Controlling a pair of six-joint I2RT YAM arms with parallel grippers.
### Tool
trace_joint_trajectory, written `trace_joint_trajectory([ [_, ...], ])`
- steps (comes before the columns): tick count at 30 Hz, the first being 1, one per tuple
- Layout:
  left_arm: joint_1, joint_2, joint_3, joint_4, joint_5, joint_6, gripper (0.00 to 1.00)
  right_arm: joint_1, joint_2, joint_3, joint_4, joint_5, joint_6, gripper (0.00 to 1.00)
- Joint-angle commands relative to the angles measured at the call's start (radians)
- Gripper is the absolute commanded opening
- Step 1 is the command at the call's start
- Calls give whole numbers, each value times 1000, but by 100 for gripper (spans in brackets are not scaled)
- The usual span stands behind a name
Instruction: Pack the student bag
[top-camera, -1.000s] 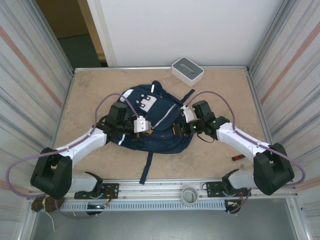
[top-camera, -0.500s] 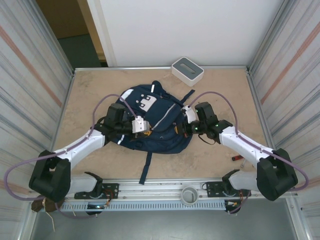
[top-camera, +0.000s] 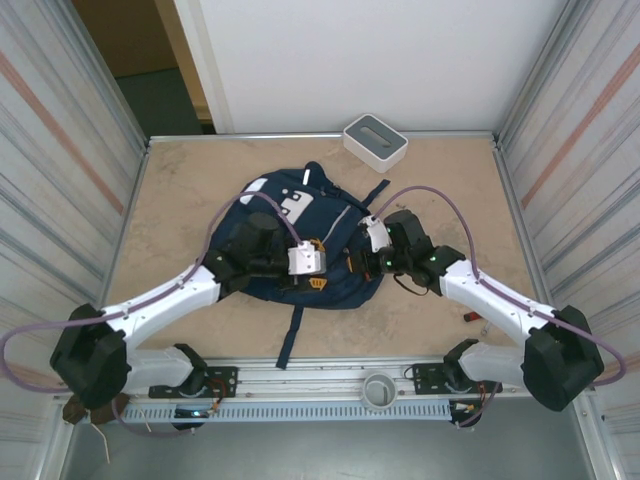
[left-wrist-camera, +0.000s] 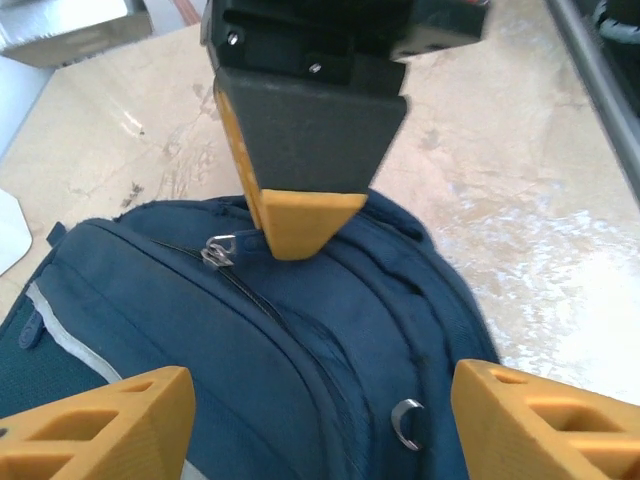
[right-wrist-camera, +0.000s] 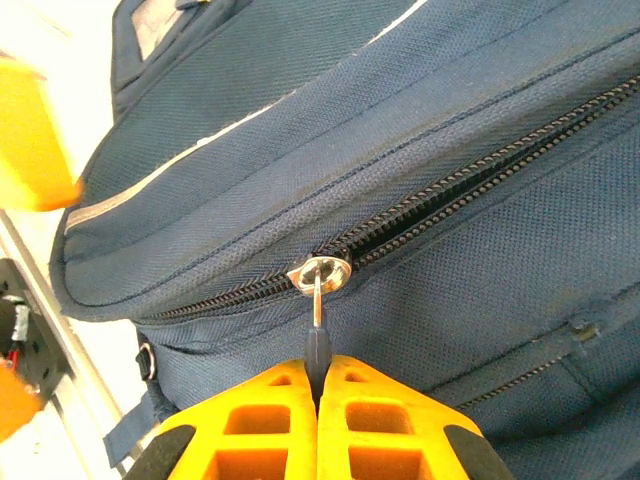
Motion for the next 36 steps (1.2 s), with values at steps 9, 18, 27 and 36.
trace_joint_trajectory([
  [9, 59, 22, 30, -41, -12, 14, 6, 4, -71, 0, -62, 56, -8, 0],
  [18, 273, -152, -190, 126, 167, -46, 2, -70, 76, 97, -111, 157, 28, 0],
  [27, 210, -160, -161, 76, 38, -98, 51, 2, 89, 107, -50, 146, 32, 0],
  [36, -15, -28, -9, -35, -223, -141, 65, 48, 16, 78, -3, 160, 81, 0],
])
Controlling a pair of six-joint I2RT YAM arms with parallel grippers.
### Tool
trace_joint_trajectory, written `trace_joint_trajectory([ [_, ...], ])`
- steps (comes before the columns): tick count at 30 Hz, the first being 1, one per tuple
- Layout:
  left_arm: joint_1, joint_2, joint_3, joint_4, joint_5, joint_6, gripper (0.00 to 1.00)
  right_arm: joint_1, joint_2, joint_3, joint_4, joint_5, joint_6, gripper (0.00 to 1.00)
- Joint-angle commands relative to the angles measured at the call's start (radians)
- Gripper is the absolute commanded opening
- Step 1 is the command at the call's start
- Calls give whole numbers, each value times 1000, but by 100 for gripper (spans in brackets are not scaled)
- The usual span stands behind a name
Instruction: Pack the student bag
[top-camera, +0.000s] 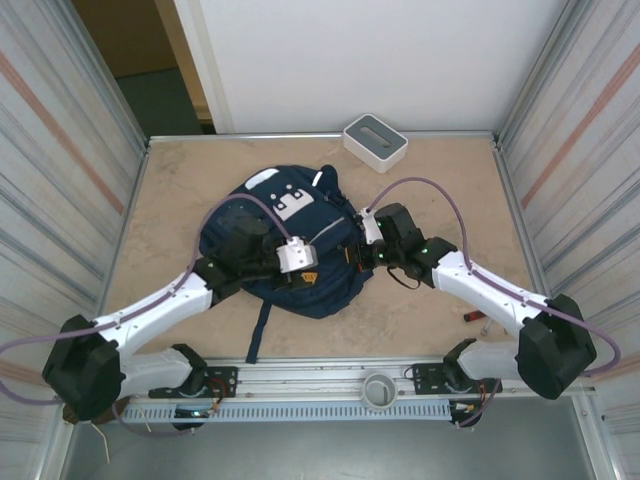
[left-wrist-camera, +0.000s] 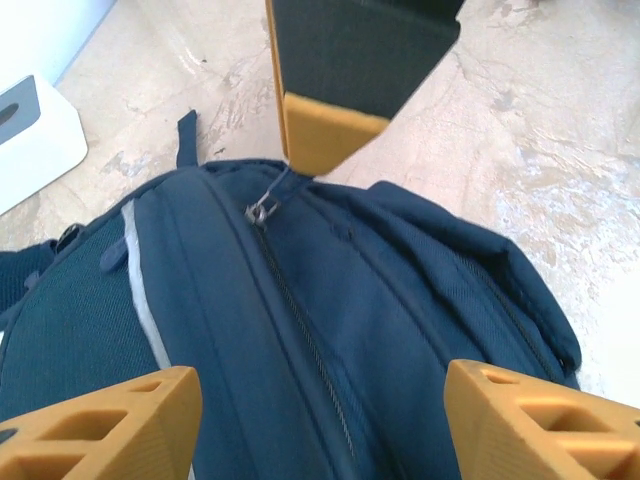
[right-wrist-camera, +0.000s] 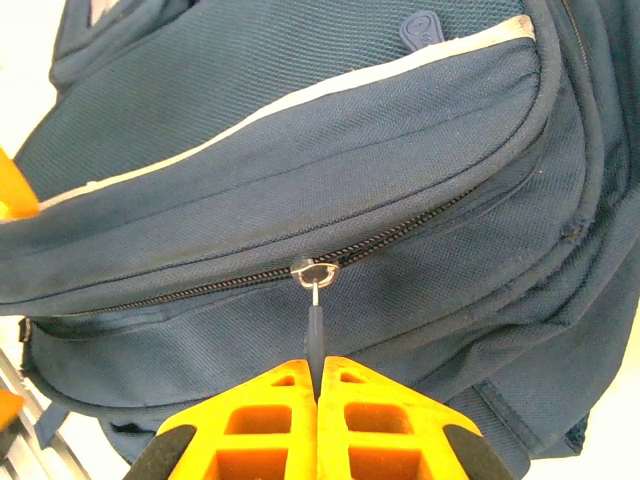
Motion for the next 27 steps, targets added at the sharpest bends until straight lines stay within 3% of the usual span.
trace_joint_trajectory([
  [1, -48, 69, 75, -55, -117, -36, 65, 23, -59, -10, 32, 15, 42, 0],
  [5, -55, 138, 101, -44, -154, -47, 57, 45, -94, -19, 33, 30, 51, 0],
  [7, -52, 148, 100, -33, -182, -40, 46, 51, -107, -27, 33, 38, 53, 0],
  [9, -42, 137, 94, -22, -179, -26, 26, 51, -115, -39, 28, 58, 49, 0],
  [11, -27, 97, 67, 0, -117, -7, 7, 51, -116, -40, 0, 116, 31, 0],
  [13, 4, 23, 2, 61, 3, 3, 1, 43, -103, -27, -52, 210, 22, 0],
  [17, 118, -124, -142, 213, 238, -20, 0, 17, -65, 2, -114, 353, 19, 0],
  [20, 201, -157, -175, 241, 286, -54, 0, 8, -42, 3, -71, 332, 13, 0],
  [23, 235, -153, -169, 199, 254, -40, 0, 11, -24, 4, -37, 272, 3, 0],
  [27, 223, -131, -133, 120, 208, -17, 35, 19, -45, -22, 15, 202, 12, 0],
])
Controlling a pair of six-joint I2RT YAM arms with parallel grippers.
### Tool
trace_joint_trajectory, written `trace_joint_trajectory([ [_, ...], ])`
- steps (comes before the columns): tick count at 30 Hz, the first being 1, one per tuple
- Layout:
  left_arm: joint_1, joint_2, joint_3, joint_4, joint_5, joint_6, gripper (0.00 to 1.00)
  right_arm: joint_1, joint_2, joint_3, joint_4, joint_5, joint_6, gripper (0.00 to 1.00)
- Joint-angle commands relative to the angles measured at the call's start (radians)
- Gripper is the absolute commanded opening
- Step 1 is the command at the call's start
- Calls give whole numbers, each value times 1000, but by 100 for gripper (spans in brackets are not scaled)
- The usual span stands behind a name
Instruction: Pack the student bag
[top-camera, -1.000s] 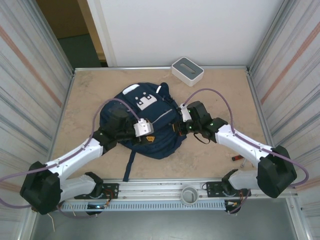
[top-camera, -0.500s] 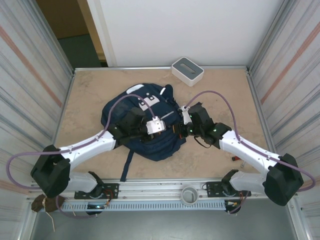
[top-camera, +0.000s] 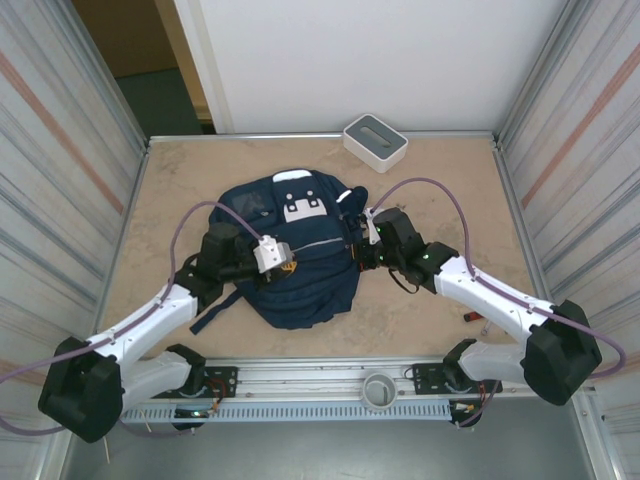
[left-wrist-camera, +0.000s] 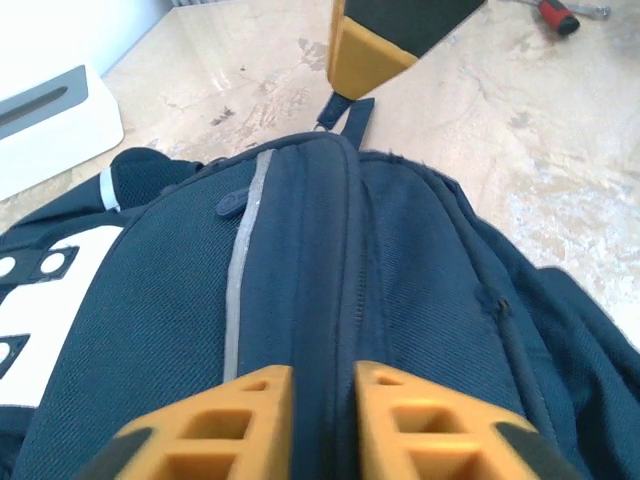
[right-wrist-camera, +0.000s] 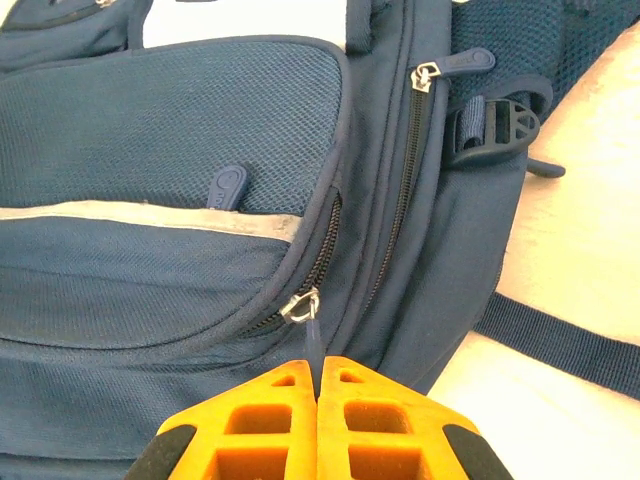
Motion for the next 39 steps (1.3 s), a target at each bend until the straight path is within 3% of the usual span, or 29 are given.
trace_joint_trajectory([
  [1, -12, -5, 55, -21, -25, 11, 43, -8, -19, -13, 32, -19, -3, 0],
  [5, -137, 22, 105, -86, -186, 63, 59, 19, -62, -33, 68, -50, 23, 0],
  [12, -264, 190, 235, -148, -297, 101, 63, 55, -121, -37, 75, -49, 52, 0],
  [15, -269, 253, 274, -158, -299, 105, 54, 63, -136, -40, 73, -46, 57, 0],
  [18, -263, 262, 283, -165, -321, 117, 30, 64, -139, -51, 69, -34, 45, 0],
  [20, -233, 224, 264, -162, -254, 122, 10, 53, -133, -61, 63, -21, 15, 0],
  [21, -213, 199, 248, -153, -195, 125, 5, 40, -127, -64, 59, -21, 4, 0],
  [25, -86, 45, 104, 17, 121, 70, 0, -59, -69, -60, 83, -58, -14, 0],
  [27, -46, 6, 66, 81, 221, 34, 0, -79, -25, -41, 113, -63, -12, 0],
  [34, -40, 55, 91, 70, 242, 43, 0, -78, 124, 49, 129, -99, -9, 1],
  [39, -40, 79, 85, 72, 222, 47, 0, -149, 29, 9, 17, -168, -11, 33],
])
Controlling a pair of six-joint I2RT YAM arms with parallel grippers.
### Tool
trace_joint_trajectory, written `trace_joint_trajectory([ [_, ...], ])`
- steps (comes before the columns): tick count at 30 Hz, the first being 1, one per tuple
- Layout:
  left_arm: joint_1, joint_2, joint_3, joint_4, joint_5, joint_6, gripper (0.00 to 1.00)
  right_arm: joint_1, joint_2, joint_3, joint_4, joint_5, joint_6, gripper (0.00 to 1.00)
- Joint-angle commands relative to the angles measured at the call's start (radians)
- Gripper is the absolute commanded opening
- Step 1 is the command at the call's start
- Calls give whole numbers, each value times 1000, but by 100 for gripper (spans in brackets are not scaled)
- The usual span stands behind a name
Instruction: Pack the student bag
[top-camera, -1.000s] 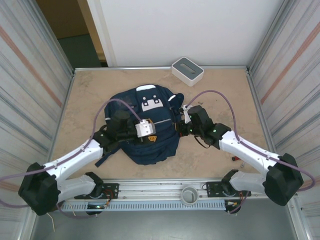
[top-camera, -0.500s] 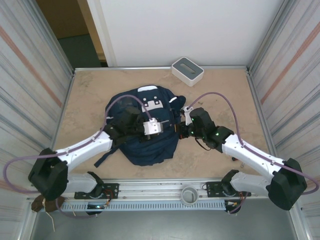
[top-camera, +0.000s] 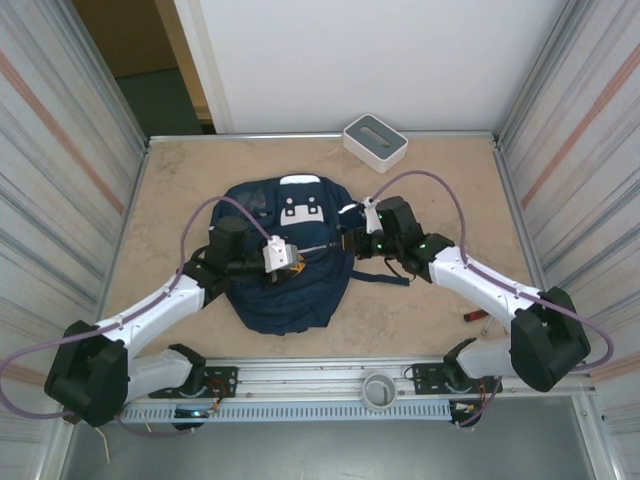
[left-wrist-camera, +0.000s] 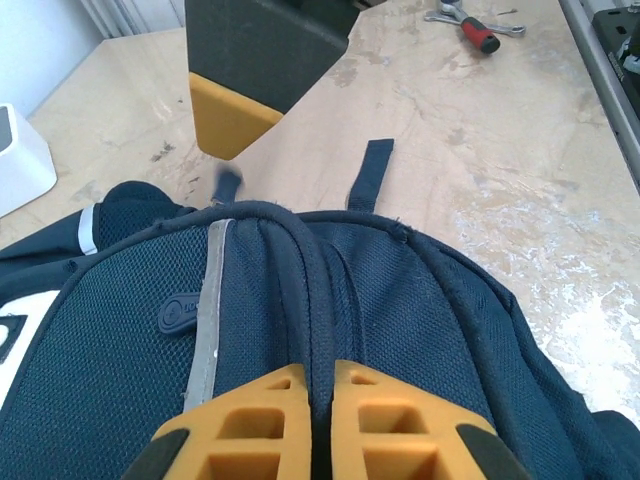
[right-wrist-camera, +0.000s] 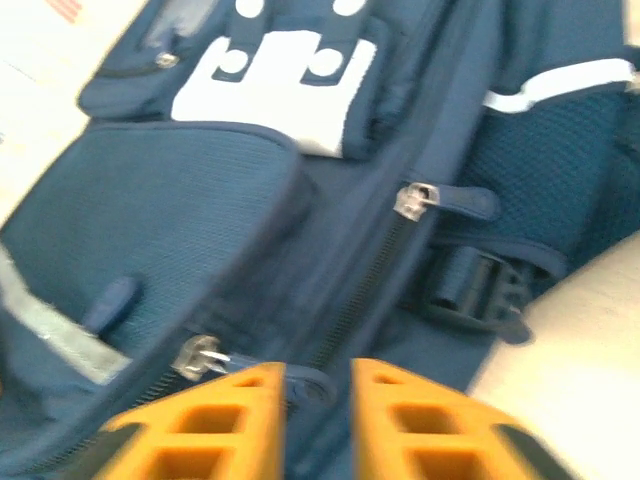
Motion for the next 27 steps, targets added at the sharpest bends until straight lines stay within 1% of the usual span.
trace_joint_trajectory([
  [1, -8, -4, 22, 93, 113, -14, 0, -90, -63, -30, -96, -33, 19, 39],
  [3, -14, 9, 12, 117, 117, -20, 0, -154, -56, -39, -92, -73, 98, 45],
  [5, -21, 28, 9, 146, 119, -22, 0, -200, -21, -34, -74, -82, 158, 48],
  [8, -45, 82, 47, 156, 129, -10, 0, -255, 62, -5, -42, -88, 224, 50],
  [12, -108, 190, 171, 91, 132, 64, 0, -331, 143, 9, 0, -112, 264, 51],
  [15, -143, 269, 256, 83, 158, 93, 0, -368, 213, 12, 50, -204, 276, 52],
  [18, -172, 334, 325, 69, 177, 117, 0, -378, 266, 25, 55, -255, 276, 54],
  [19, -179, 349, 342, 48, 177, 131, 0, -381, 263, 18, 53, -245, 274, 54],
  [22, -195, 377, 364, -29, 157, 178, 0, -400, 204, -16, 17, -153, 252, 54],
  [25, -184, 354, 311, -57, 89, 188, 1, -411, 143, -40, -22, -82, 227, 54],
  [26, -167, 336, 282, -42, 64, 165, 4, -408, 127, -43, -34, -66, 219, 55],
  [27, -153, 320, 255, -11, 41, 132, 10, -404, 114, -45, -43, -57, 208, 55],
])
